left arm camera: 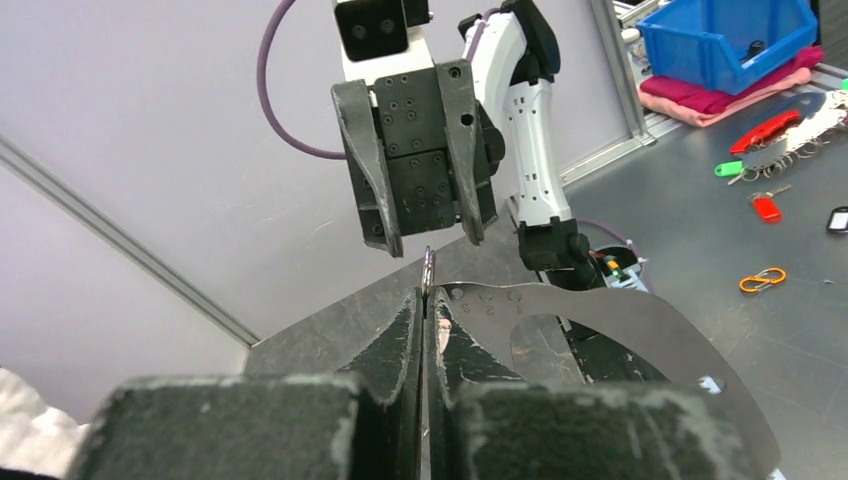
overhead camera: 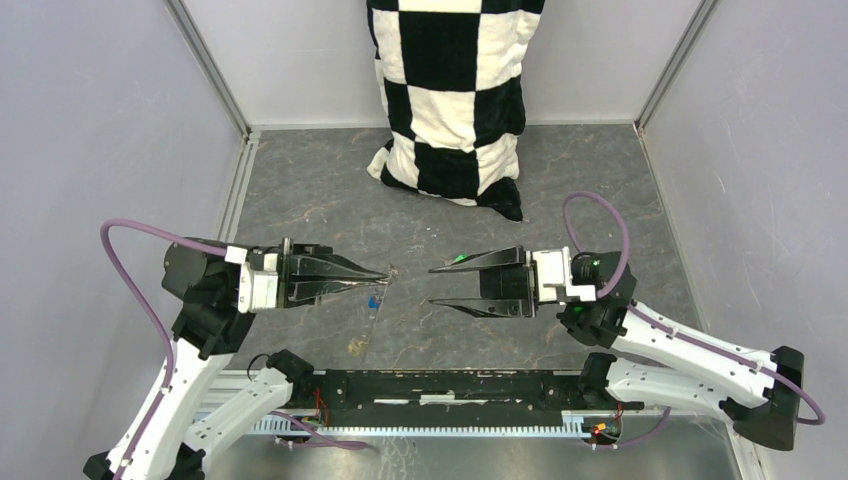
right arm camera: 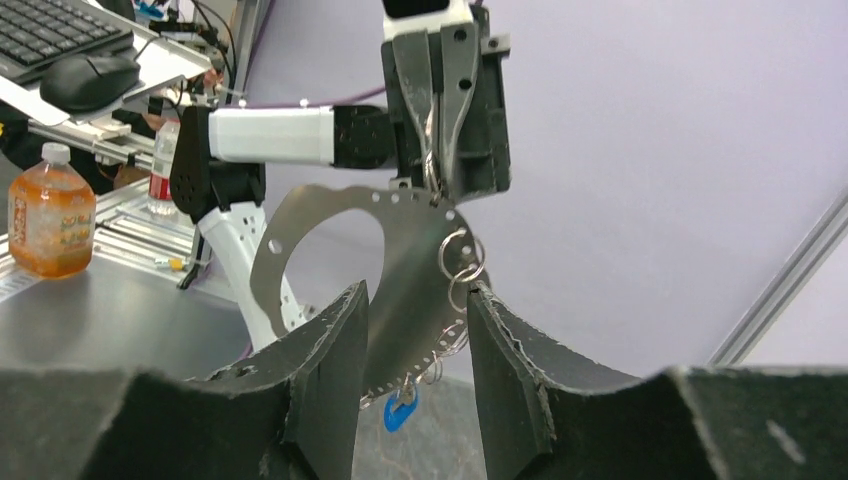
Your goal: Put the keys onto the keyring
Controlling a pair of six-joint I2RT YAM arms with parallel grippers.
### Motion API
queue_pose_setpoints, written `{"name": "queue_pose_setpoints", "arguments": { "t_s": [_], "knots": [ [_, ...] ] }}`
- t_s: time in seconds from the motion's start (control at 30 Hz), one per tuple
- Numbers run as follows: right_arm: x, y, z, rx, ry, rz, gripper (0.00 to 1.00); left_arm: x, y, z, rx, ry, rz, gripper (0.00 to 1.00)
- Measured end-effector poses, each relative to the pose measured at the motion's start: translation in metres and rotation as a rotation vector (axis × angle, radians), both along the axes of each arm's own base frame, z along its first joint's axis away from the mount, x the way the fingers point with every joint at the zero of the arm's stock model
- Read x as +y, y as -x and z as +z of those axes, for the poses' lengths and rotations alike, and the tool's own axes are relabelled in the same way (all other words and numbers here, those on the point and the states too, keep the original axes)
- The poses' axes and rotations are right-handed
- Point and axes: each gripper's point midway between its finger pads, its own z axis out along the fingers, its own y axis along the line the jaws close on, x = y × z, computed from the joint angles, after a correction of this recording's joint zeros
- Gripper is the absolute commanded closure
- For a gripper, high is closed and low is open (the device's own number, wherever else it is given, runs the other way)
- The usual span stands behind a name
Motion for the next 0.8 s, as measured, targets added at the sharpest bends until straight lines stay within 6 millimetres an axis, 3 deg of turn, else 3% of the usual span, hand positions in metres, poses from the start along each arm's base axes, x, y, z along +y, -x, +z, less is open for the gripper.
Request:
{"name": "queue_pose_setpoints", "arguments": {
  "t_s": [0.17, 0.5, 0.8],
  "knots": [
    [0.001, 0.003, 0.014, -0.013, -0.056, 0.027, 0.53, 0.0, 0.007, -0.002, 0.009, -0.015, -0.038, 0.98],
    [0.031, -0.004, 0.01, -0.005, -0.023, 0.089, 0.56, 0.002, 0.017, -0.015, 0.014, -0.07, -0.109, 0.98],
    [0.037, 0.007, 0.014, -0.014, -0.026, 0.139, 0.57, -0.003, 0.008, -0.031, 0.032, -0.11, -0.116, 0.98]
  ]
}}
